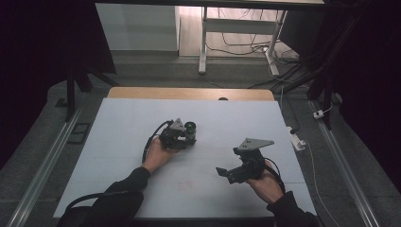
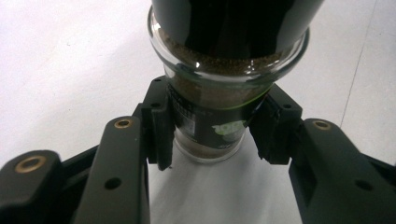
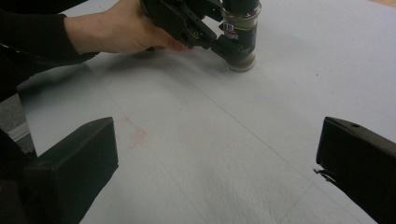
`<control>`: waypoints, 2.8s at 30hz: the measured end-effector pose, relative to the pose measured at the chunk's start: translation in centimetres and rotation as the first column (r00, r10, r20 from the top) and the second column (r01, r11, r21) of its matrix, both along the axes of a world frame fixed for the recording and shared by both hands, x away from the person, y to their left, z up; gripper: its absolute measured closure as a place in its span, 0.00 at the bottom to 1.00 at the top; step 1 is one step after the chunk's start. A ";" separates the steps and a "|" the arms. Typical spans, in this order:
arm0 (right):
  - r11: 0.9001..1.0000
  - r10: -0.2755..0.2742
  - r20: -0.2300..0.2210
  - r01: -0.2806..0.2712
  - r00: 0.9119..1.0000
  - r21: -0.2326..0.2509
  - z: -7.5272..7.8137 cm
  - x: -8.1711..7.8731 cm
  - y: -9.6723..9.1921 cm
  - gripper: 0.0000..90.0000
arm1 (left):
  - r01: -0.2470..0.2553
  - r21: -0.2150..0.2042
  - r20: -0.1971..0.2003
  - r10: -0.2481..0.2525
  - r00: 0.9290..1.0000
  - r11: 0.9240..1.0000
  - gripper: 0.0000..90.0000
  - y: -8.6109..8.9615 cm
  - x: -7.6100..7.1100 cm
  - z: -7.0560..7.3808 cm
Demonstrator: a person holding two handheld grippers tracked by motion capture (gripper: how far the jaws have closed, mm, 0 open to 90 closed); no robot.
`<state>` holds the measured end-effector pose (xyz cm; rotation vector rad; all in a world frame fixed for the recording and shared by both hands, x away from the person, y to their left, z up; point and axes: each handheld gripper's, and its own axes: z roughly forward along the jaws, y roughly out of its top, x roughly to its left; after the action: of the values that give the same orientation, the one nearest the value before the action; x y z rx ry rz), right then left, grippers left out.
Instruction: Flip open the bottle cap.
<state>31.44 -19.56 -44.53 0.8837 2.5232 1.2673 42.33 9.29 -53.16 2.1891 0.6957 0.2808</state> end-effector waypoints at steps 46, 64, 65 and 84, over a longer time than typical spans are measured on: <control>0.992 0.010 0.015 -0.008 1.000 -0.124 -1.8 7.2 8.7 0.00 | -0.008 0.006 -0.004 0.008 1.000 1.000 0.60 -0.1 0.0 0.0; 0.991 0.093 0.034 -0.089 0.995 -0.100 -1.1 8.2 9.2 0.81 | -0.008 -0.001 -0.001 0.008 1.000 1.000 0.60 -0.1 -0.1 -0.1; 0.991 0.099 0.024 -0.097 0.995 -0.095 -1.1 8.4 9.3 0.91 | -0.008 0.001 0.000 0.008 1.000 1.000 0.60 -0.1 -0.1 -0.1; 0.996 0.077 -0.025 -0.078 0.997 -0.044 -1.3 9.5 10.0 1.00 | -0.007 0.006 0.001 0.007 1.000 1.000 0.60 -0.1 -0.1 0.0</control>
<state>40.93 -9.53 -45.85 0.8031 2.6164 1.2240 42.26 9.19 -53.20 2.1922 0.7035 0.2882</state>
